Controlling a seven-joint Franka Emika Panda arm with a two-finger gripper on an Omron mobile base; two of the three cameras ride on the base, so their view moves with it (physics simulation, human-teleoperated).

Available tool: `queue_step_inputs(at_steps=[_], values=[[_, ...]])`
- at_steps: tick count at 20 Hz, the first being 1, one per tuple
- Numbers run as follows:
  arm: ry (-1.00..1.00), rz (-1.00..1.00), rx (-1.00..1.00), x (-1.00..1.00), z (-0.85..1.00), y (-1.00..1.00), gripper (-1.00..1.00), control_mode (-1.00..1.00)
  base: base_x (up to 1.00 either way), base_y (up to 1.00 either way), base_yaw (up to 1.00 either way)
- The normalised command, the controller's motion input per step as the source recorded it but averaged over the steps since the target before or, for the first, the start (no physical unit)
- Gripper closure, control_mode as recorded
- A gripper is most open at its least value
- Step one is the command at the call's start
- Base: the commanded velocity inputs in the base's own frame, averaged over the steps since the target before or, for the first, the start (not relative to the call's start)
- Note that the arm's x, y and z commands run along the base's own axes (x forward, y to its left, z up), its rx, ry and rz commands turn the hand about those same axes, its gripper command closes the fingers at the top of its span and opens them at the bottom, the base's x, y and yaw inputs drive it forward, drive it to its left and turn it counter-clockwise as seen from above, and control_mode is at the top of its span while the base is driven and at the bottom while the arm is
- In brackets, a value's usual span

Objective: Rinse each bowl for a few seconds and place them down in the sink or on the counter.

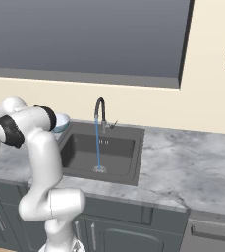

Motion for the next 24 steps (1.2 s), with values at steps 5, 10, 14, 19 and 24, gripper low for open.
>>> queue_step_inputs(at_steps=[5, 10, 14, 19, 24], values=[[0.02, 0.0, 0.0, -0.13, -0.3, -0.14, -1.0, -1.0, 0.0, 0.0, 0.0], [0.0, 0.0, 0.0, -0.02, -0.28, -0.02, -1.0, -1.0, 0.0, 0.0, 0.0], [0.0, 0.0, 0.0, 0.0, -0.27, 0.0, 1.0, -1.0, 0.0, 0.0, 0.0], [0.0, 0.0, 0.0, 0.0, -0.17, 0.0, 1.0, -1.0, 0.0, 0.0, 0.0], [0.0, -0.06, 0.0, -0.01, -0.03, 0.03, 1.0, -1.0, 0.0, 0.0, 0.0]])
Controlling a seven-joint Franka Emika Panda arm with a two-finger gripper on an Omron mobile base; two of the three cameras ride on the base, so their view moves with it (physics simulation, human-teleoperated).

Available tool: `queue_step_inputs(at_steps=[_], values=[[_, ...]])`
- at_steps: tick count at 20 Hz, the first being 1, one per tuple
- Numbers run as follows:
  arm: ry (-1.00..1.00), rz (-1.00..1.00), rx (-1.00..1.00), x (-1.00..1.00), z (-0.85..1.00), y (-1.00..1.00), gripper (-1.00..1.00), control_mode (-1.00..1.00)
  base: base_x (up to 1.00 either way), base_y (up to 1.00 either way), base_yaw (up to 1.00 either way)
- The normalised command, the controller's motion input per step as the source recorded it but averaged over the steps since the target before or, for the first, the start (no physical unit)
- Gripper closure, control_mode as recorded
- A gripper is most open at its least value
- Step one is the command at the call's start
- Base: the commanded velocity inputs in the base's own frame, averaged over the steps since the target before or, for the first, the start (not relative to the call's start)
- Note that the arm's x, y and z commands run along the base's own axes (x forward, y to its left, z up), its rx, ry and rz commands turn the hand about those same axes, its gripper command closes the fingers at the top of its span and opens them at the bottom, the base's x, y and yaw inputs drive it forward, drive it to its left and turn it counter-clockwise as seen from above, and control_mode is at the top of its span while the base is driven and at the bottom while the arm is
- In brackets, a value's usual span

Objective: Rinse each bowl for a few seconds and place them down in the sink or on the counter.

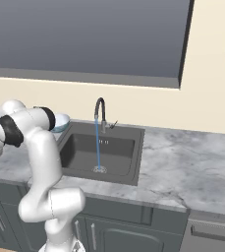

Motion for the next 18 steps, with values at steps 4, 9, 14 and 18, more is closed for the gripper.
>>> queue_step_inputs(at_steps=[4, 9, 14, 18], values=[[0.01, -0.11, 0.0, -0.22, 0.08, -0.04, 1.0, -1.0, 0.0, 0.0, 0.0], [0.0, -0.19, 0.0, -0.44, 0.31, -0.29, 1.0, -1.0, 0.0, 0.0, 0.0], [-0.07, -0.27, -0.01, -0.29, 0.4, -0.31, 1.0, -1.0, 0.0, 0.0, 0.0], [-0.06, -0.29, -0.1, -0.01, 0.57, -0.22, 1.0, -1.0, 0.0, 0.0, 0.0]])
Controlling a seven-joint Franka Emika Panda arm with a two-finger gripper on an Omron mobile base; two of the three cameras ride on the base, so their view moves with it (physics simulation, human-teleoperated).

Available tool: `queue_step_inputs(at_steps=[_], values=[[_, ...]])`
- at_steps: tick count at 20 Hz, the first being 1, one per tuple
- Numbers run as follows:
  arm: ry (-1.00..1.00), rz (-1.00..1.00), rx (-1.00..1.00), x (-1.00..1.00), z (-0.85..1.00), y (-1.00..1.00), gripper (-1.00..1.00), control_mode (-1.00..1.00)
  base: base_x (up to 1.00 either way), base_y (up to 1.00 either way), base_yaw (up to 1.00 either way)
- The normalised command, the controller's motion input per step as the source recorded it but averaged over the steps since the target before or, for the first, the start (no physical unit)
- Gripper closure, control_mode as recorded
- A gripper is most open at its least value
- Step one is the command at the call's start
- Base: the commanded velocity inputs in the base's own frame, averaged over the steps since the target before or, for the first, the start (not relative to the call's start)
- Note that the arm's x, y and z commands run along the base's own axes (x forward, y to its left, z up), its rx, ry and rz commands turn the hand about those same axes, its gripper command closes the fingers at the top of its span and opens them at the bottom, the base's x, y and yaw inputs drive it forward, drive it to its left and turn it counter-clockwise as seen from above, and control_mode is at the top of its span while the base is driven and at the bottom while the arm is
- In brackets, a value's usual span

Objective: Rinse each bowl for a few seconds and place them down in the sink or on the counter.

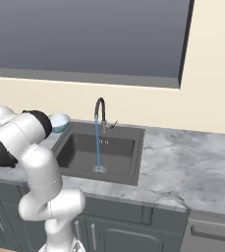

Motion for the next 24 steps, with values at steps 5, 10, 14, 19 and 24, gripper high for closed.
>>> queue_step_inputs(at_steps=[5, 10, 14, 19, 24], values=[[-0.06, -0.29, -0.05, 0.0, 0.85, -0.16, 1.0, -1.0, 0.0, 0.0, 0.0], [-0.02, -0.28, -0.07, 0.0, 0.8, -0.26, 1.0, -1.0, 0.0, 0.0, 0.0], [0.0, -0.33, -0.1, 0.0, 0.61, -0.22, 1.0, -1.0, 0.0, 0.0, 0.0], [0.0, -0.3, -0.07, -0.08, 0.43, -0.33, 1.0, -1.0, 0.0, 0.0, 0.0], [0.0, -0.21, 0.0, -0.44, 0.09, -0.5, 1.0, -1.0, 0.0, 0.0, 0.0]])
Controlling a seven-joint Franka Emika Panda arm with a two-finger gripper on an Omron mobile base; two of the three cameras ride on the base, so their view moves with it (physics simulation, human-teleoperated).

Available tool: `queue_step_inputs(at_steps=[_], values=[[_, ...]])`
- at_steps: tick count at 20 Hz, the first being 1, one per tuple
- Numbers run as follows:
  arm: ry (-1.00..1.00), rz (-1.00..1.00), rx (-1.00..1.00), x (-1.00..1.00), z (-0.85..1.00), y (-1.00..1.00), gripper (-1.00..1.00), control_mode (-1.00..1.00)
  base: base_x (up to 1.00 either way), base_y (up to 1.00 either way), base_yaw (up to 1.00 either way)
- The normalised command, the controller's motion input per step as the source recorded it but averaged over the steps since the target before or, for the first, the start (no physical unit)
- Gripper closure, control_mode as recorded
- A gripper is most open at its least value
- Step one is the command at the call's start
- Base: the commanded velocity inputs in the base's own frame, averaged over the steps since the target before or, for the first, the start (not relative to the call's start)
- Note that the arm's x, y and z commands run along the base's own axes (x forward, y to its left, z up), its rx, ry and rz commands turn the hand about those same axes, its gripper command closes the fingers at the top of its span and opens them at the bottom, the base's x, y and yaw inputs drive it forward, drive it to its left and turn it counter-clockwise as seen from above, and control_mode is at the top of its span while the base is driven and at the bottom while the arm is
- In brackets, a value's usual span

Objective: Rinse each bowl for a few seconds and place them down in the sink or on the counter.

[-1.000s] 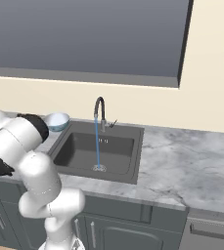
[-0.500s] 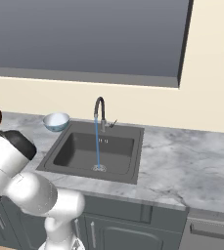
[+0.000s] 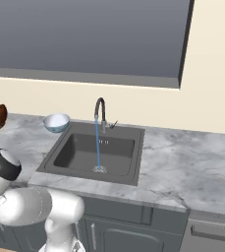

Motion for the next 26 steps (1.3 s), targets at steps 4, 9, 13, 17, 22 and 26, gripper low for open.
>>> queue_step_inputs(at_steps=[4, 9, 13, 17, 22, 26], values=[[-0.01, -0.22, 0.03, -0.42, -0.13, -0.51, 1.0, -1.0, 0.0, 0.0, 0.0], [-0.03, -0.14, 0.01, -0.13, -0.14, -0.51, 1.0, -1.0, 0.0, 0.0, 0.0], [-0.07, -0.09, 0.0, 0.0, -0.01, -0.46, 1.0, -1.0, 0.0, 0.0, 0.0], [-0.05, -0.05, 0.0, 0.05, 0.0, -0.39, 1.0, -1.0, 0.0, 0.0, 0.0], [0.0, -0.05, 0.01, 0.22, -0.04, -0.33, 1.0, -1.0, 0.0, 0.0, 0.0], [0.01, -0.08, 0.0, 0.15, -0.01, -0.35, 1.0, -1.0, 0.0, 0.0, 0.0]])
